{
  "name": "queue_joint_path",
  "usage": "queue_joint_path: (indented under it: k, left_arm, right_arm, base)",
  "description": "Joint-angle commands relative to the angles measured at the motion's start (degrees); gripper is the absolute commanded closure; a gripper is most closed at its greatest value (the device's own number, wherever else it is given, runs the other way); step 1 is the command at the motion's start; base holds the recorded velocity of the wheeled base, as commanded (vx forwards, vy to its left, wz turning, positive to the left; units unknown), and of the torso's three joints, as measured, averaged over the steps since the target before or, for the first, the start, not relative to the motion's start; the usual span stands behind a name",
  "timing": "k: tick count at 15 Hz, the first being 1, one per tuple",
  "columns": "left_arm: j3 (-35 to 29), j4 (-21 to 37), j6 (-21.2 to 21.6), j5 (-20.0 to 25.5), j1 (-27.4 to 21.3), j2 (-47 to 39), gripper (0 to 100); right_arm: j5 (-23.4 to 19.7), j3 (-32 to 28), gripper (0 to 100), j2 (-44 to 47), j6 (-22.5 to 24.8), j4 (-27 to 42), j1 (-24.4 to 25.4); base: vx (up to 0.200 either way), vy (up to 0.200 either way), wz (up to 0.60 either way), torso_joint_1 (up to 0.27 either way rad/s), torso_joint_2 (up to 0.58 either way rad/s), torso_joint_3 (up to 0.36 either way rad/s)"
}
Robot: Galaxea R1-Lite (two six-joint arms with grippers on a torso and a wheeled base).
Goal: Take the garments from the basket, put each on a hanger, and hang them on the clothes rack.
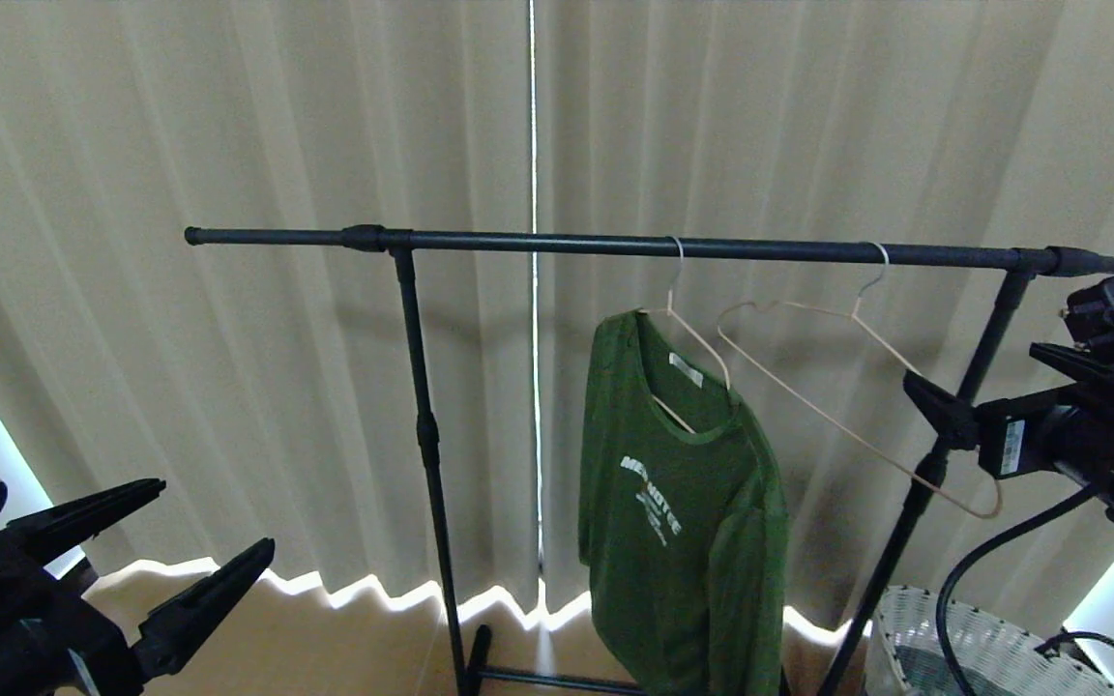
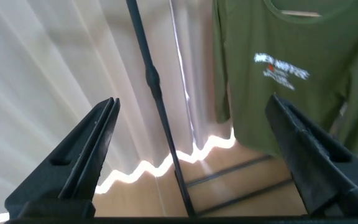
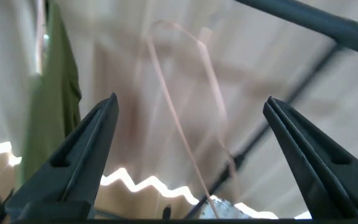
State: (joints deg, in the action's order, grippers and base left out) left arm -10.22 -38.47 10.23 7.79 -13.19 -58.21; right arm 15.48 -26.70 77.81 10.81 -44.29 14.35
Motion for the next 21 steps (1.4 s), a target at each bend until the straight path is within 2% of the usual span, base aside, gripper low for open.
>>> queue_joint_path:
  k: [1,3,8,11,14,17,21]
  left_arm:
    - [0.4,0.0,0.1,-0.1,0.0,-0.1,0]
    - [0.5,0.1,0.3,-0.1,0.0,-0.1,0]
    - [1.4,-0.1,1.3,-0.1,0.0,0.3,0]
    - [1.6,-0.1,1.3,-0.1,0.0,0.4,0]
    - [0.6,-0.2,1.3,-0.1,0.1,0.1,0]
    - [0.7,-0.2,1.3,-0.1,0.8,0.5,0]
    - [0.9,-0.3,2.2,-0.1,4.0,0.4,0]
  right_arm:
    - [-0.1,2.7,0,0.1,0.6,-2.4,-2.5]
    - [-0.2,3.1,0,0.0,0.7,-2.5,-4.3]
    - [-0.5,4.2,0,-1.0,0.7,-2.5,-5.7]
    - [-4.8,6.7,0,-2.5,1.0,-1.9,-5.1]
    - [-7.4,15.9,0,-2.8,3.6,-1.6,-5.2]
    - [-8.5,21.2,0,-2.3,4.8,-1.6,-5.2]
    - [-8.5,21.8,0,-2.0,5.3,-2.0,-5.6]
  base:
    - [-0.2,0.0,0.0,0.002,0.0,0.002]
    - [-0.2,0.0,0.0,0.0,0.0,0.007]
    - [0.0,0.0,0.0,0.0,0.0,0.0]
    - [0.0,0.0,0.0,0.0,0.0,0.0]
    - [0.0,0.0,0.0,0.0,0.0,0.0]
    - [0.0,0.0,0.0,0.0,0.0,0.0]
    - [0.0,0.0,0.0,0.0,0.0,0.0]
